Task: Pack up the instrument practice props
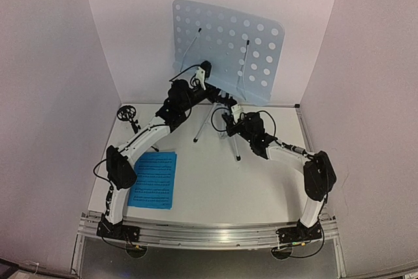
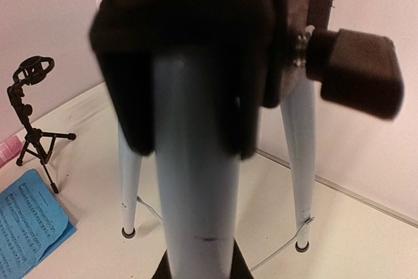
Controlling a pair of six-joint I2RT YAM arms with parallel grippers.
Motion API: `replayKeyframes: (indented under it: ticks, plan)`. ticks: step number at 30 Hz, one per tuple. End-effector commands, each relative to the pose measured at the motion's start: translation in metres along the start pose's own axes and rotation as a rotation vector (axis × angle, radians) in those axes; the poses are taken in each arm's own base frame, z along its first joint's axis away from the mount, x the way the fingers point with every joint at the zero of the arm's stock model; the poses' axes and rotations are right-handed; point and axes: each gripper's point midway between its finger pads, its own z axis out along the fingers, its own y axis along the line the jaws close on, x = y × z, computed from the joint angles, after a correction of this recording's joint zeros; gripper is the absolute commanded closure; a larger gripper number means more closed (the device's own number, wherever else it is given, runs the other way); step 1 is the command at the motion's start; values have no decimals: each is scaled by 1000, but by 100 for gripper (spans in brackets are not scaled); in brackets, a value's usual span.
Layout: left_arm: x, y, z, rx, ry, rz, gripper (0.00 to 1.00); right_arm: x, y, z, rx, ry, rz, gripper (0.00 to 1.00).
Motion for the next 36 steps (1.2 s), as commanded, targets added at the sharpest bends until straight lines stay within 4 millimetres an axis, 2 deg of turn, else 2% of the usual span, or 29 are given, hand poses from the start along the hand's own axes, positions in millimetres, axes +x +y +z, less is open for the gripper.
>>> replayKeyframes:
  ticks: [1, 4, 7, 9, 13, 16, 19, 22, 25, 36]
  plan:
    - [61, -49, 0, 132, 215, -178, 100, -242, -4, -94, -15, -752, 81, 100]
    - [72, -50, -2, 137, 239, -187, 100, -252, -3, -100, -33, -779, 107, 100]
    - [78, -51, -3, 142, 257, -195, 100, -253, -4, -100, -25, -782, 108, 100]
    - [77, -53, -2, 152, 253, -204, 100, -249, -3, -97, -28, -773, 106, 100]
    - [63, -57, 1, 169, 211, -214, 100, -227, -10, -86, 10, -721, 131, 100]
    - [64, -62, 1, 200, 187, -277, 100, -224, -11, -78, 18, -717, 130, 100]
    - [59, -75, 1, 247, 158, -301, 100, -239, -13, -78, 45, -758, 72, 100]
    - [59, -77, 2, 243, 156, -316, 100, -268, -22, -91, 79, -828, 48, 100]
    - [68, -75, 2, 231, 185, -321, 100, -295, -24, -105, 85, -897, 27, 100]
    - [100, -65, 5, 179, 282, -310, 100, -309, -32, -117, 89, -964, 98, 100]
